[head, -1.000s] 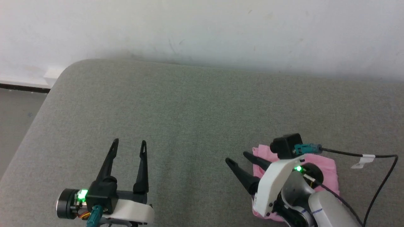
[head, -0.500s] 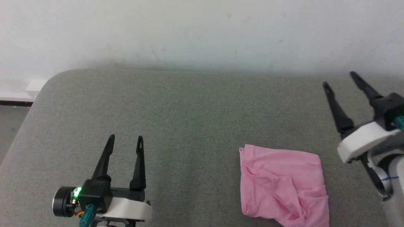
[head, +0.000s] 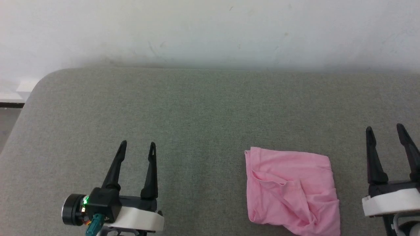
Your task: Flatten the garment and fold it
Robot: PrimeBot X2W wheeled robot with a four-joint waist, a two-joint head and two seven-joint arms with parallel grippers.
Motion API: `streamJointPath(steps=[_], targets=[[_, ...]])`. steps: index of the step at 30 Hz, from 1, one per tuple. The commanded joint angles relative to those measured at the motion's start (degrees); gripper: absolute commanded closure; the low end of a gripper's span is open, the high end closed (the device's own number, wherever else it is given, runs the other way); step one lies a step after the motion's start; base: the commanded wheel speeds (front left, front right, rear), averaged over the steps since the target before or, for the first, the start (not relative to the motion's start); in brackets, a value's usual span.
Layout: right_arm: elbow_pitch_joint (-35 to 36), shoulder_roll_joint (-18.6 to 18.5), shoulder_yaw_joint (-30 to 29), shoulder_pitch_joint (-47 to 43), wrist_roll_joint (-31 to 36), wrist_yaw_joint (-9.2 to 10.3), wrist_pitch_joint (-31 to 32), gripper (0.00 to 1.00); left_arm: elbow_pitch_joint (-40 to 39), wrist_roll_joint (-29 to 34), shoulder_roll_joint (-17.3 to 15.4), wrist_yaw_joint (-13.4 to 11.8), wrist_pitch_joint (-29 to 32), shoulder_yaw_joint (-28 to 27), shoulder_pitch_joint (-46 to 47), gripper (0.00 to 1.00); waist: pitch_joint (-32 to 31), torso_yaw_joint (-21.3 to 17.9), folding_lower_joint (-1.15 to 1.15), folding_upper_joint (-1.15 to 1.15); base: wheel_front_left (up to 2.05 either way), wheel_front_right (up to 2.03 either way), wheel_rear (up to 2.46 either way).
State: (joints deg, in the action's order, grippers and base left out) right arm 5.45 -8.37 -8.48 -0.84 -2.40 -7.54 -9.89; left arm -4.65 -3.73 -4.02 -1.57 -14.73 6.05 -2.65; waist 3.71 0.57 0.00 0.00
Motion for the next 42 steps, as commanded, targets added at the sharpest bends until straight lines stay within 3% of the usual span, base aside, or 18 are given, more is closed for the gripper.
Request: streamJointPath(steps=[1, 8, 17, 22, 27, 31, 34, 41, 42], targets=[[0.5, 1.2, -0.4, -1.4, 0.3, 0.05, -1.0, 0.0, -0.3, -0.1, 0.2, 0.3, -0.3, 0.1, -1.2, 0.0, 0.0, 0.2, 0.0, 0.0, 0.0, 0.0, 0.0], [0.9, 3.5, -0.2, -3.5, 1.0, 0.05, -1.9, 0.0, -0.4, 0.1, 0.5, 0.7, -0.3, 0.5, -1.5, 0.0, 0.0, 0.5, 0.0, 0.0, 0.0, 0.0, 0.0], [0.6, 2.5, 0.0, -3.2, -0.1, 0.05, 1.3, 0.0, -0.4, 0.4, 0.8, 1.3, -0.3, 0.4, -0.6, 0.0, 1.3, 1.1, 0.0, 0.0, 0.0, 0.0, 0.0], [0.2, -0.3, 2.4, -3.8, -4.5, 0.05, 12.5, 0.0, -0.2, 0.4, 0.9, 1.4, -0.3, 0.7, -0.1, 0.0, 2.6, 1.6, 0.0, 0.0, 0.0, 0.0, 0.0], [-0.9, -3.2, 4.8, -5.3, -13.3, 0.05, 29.9, 0.0, 0.1, 0.5, 1.0, 1.6, -0.3, 1.1, 0.7, 0.0, 4.0, 2.5, 0.0, 0.0, 0.0, 0.0, 0.0], [-1.5, -3.2, 4.3, -6.2, -18.5, 0.05, 41.8, 0.0, 0.5, 0.5, 1.0, 1.8, -0.3, 1.4, 1.5, 0.0, 5.0, 3.3, 0.0, 0.0, 0.0, 0.0, 0.0], [-1.9, -2.6, 4.7, -5.9, -20.9, 0.05, 46.6, 0.0, 0.7, 0.6, 1.0, 1.9, -0.3, 1.5, 2.0, 0.0, 5.5, 3.9, 0.0, 0.0, 0.0, 0.0, 0.0], [-5.0, -2.9, 8.7, -4.1, -22.5, 0.05, 48.6, 0.0, 1.0, 0.7, 1.1, 2.0, -0.3, 1.7, 2.7, 0.0, 6.3, 4.6, 0.0, 0.0, 0.0, 0.0, 0.0], [-5.9, -3.1, 9.4, -3.8, -22.4, 0.05, 48.6, 0.4, 1.0, 0.7, 1.1, 2.0, -0.3, 1.6, 2.8, 0.0, 6.5, 4.6, 0.0, 0.0, 0.0, 0.0, 0.0]])
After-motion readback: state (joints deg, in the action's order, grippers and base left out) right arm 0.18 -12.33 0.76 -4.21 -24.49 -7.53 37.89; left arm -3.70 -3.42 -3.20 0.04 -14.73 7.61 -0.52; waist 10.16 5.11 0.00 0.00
